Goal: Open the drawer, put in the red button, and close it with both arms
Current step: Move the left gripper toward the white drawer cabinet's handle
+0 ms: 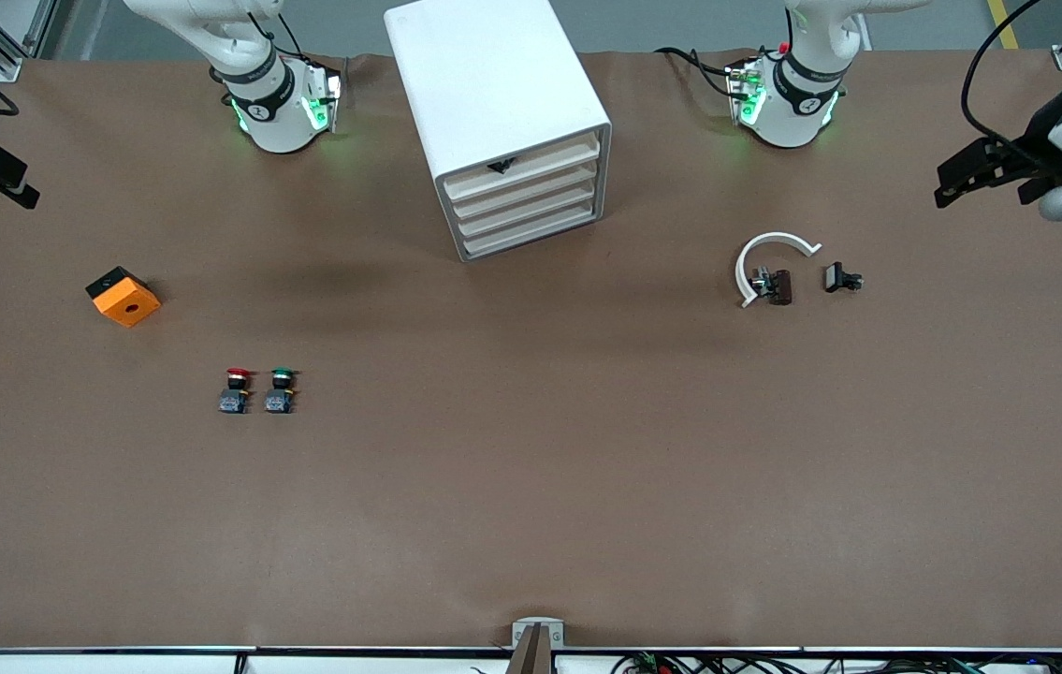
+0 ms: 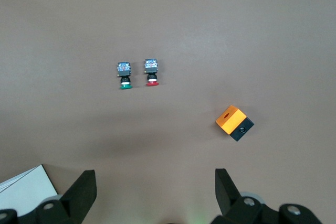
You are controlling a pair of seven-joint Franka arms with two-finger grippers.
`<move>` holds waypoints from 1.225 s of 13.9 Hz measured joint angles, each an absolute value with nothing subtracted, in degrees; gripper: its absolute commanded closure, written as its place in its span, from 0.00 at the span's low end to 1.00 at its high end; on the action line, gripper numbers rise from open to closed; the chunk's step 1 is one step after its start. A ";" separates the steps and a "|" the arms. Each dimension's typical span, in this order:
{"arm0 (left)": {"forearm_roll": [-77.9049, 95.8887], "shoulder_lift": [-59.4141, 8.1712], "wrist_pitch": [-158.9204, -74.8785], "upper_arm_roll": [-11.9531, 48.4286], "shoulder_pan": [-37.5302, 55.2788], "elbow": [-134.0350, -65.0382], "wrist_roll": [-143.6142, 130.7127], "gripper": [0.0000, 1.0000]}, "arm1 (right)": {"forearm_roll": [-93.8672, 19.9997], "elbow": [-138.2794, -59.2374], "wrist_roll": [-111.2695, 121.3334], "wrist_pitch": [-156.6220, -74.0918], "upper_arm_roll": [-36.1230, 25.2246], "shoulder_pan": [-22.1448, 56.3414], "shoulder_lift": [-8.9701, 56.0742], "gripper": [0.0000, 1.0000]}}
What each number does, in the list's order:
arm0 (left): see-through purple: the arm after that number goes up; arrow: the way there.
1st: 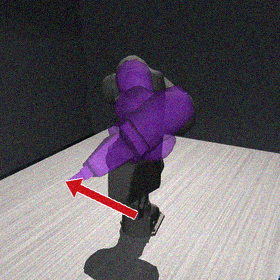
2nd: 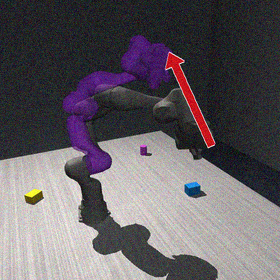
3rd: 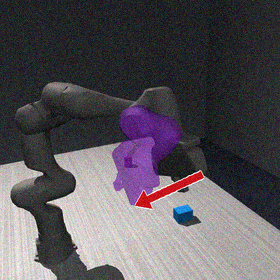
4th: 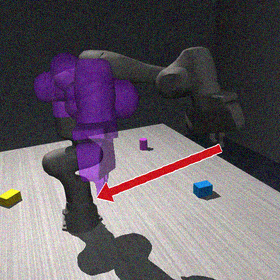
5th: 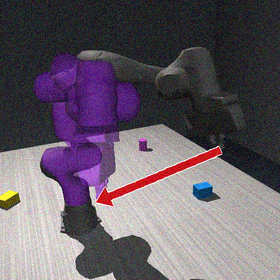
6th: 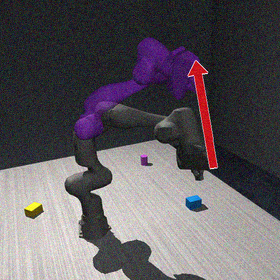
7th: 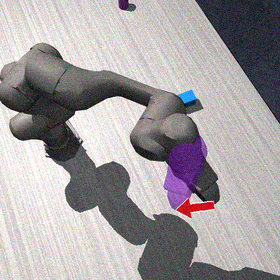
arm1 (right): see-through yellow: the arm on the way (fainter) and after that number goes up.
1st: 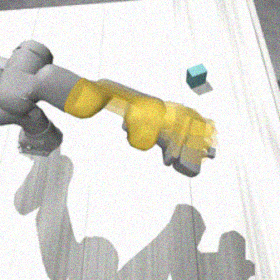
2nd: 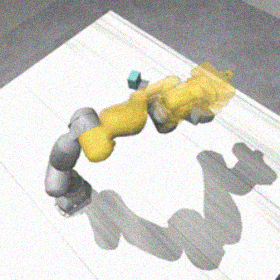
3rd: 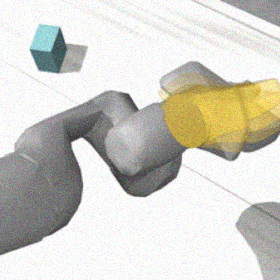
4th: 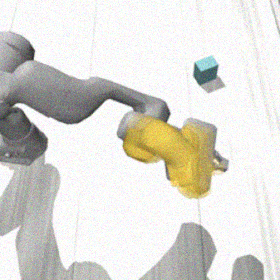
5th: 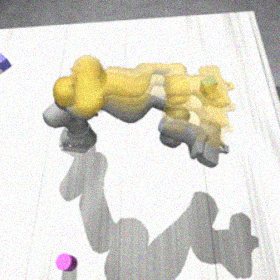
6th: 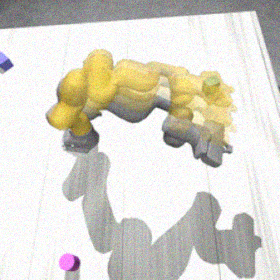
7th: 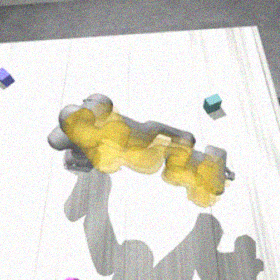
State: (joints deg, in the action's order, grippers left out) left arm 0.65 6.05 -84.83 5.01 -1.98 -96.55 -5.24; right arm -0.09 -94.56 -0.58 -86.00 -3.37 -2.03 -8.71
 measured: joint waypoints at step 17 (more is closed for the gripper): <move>2.78 -23.03 -98.75 5.13 -0.35 -90.98 -11.02 0.00 | 0.02 -93.95 -0.66 -86.10 -3.48 -2.06 -8.76 0.00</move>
State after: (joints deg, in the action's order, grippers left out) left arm 2.78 -23.03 -98.75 5.13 -0.35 -90.98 -11.02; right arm 0.02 -93.95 -0.66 -86.10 -3.48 -2.06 -8.76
